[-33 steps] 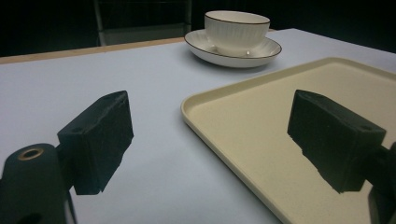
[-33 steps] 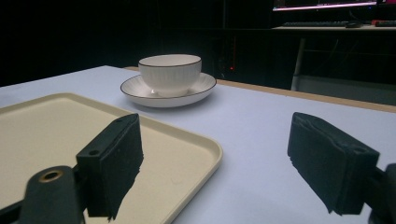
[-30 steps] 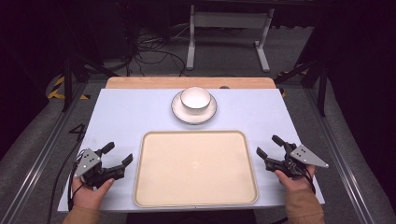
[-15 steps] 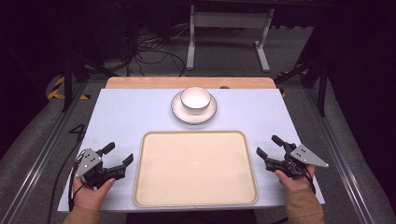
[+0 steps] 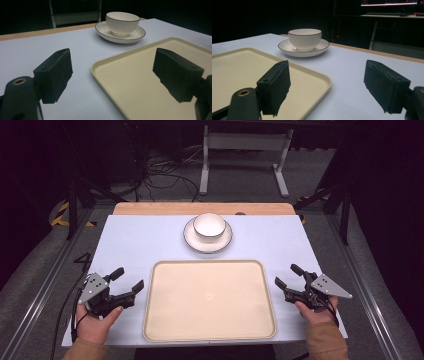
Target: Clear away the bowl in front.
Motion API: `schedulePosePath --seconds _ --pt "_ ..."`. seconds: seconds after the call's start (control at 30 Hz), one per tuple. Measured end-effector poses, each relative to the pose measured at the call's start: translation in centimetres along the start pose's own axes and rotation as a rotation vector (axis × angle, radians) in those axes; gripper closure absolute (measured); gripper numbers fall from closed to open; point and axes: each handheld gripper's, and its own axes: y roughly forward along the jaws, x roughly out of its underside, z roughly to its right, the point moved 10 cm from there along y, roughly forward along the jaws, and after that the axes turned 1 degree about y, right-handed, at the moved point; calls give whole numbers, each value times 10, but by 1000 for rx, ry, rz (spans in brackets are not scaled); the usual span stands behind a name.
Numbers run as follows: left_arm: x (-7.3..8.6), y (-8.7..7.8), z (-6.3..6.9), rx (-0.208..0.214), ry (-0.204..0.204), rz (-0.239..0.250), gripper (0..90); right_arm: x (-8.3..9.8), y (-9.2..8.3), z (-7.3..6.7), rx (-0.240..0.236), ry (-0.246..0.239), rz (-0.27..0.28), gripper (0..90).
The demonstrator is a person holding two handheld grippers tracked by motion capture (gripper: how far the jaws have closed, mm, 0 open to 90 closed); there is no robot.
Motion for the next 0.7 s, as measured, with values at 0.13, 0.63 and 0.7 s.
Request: schedulePosePath --seconds 0.13,0.63,0.7 --pt "-8 0 1 7 3 13 166 -1 0 0 1 2 4 208" --pt "-41 3 4 41 15 28 165 -2 -1 1 2 9 5 198" --pt "-46 6 5 47 21 27 165 -2 -1 1 1 9 5 198"
